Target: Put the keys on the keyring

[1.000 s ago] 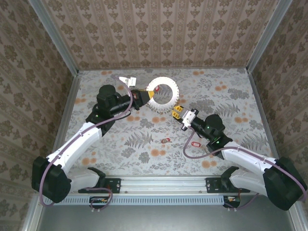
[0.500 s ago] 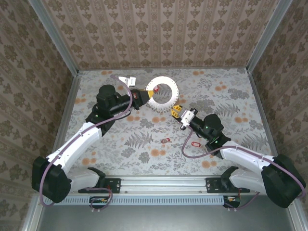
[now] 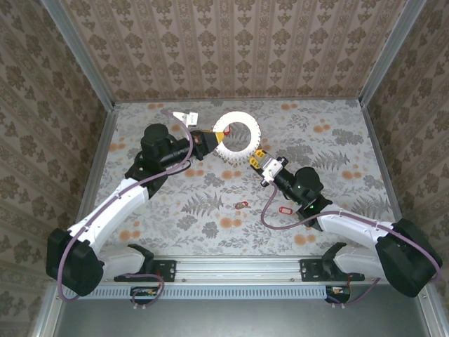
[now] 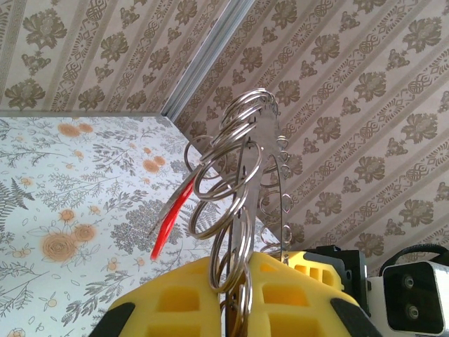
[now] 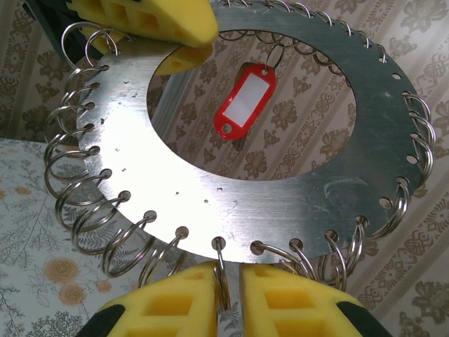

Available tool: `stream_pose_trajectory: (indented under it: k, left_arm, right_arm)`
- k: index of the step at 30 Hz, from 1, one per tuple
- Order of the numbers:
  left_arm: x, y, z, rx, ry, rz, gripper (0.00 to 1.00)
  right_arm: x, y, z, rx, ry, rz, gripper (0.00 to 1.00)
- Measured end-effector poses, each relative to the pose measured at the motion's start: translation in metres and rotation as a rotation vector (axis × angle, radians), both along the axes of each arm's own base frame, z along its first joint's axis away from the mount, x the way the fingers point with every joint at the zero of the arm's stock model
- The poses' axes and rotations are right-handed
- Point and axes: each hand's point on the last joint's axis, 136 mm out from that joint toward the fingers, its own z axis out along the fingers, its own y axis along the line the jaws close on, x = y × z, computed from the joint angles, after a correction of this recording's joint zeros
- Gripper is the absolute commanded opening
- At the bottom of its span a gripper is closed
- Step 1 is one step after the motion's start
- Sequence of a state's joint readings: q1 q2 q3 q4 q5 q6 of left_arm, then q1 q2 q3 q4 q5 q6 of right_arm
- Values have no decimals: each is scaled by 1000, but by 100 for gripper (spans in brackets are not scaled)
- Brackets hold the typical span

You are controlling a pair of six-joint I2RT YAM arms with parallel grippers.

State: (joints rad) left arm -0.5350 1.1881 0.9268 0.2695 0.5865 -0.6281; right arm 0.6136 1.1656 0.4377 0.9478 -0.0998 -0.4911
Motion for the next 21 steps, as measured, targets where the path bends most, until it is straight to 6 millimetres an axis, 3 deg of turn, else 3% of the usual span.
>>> stream_pose_trajectory:
  k: [21]
  left_arm:
    - [-2,1,3,-4,-6,0,0]
  right_arm:
    - [0,3,-5,4,25,16,15]
